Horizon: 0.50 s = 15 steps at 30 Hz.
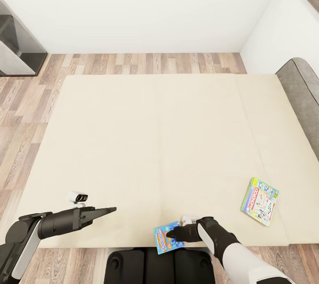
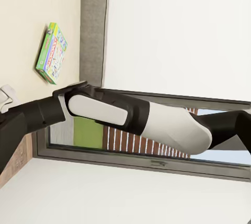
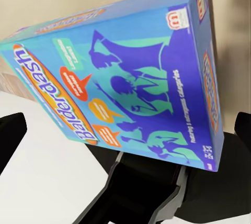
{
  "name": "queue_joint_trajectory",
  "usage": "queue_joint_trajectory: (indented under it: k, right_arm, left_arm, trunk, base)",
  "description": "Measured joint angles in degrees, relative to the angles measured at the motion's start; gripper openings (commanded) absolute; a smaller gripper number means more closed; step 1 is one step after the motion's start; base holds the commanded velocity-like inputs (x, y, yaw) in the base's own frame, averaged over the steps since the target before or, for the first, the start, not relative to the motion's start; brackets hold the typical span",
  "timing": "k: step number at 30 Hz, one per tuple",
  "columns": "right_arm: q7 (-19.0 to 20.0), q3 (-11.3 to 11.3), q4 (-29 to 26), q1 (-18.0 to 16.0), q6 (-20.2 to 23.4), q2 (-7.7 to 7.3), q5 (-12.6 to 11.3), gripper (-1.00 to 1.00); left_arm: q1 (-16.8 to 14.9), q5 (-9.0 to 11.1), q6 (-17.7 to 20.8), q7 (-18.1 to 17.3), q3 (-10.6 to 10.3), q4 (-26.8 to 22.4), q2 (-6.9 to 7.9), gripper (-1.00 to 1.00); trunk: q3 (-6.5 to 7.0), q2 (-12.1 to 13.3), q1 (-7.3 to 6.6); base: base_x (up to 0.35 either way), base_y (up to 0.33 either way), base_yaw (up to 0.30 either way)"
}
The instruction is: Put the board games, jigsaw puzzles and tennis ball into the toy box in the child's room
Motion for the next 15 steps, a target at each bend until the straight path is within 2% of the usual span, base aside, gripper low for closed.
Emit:
queue_joint_trajectory:
  k: [6,10,15]
  right_arm:
    - [-0.1,0.0,-0.3,0.0,-0.8,0.02,0.1,1.00]
    - [-1.7,0.1,-0.1,0.0,-3.7,-0.08,0.1,1.00]
    - [-3.2,0.1,0.1,0.0,-4.7,-0.11,0.1,1.00]
  left_arm:
    - [0.0,0.0,0.0,0.0,0.0,0.0,0.00,1.00]
    - [0.0,0.0,0.0,0.0,-0.1,0.0,0.00,1.00]
    - [0.0,0.0,0.0,0.0,0.0,0.0,0.00,1.00]
  trunk:
    - [0.00,0.0,0.00]
    - [0.00,0.0,0.00]
    - [0.00,0.0,0.00]
  base:
    - [0.000,0.000,0.000]
    - [0.000,0.000,0.000]
    - [0.000,0.000,0.000]
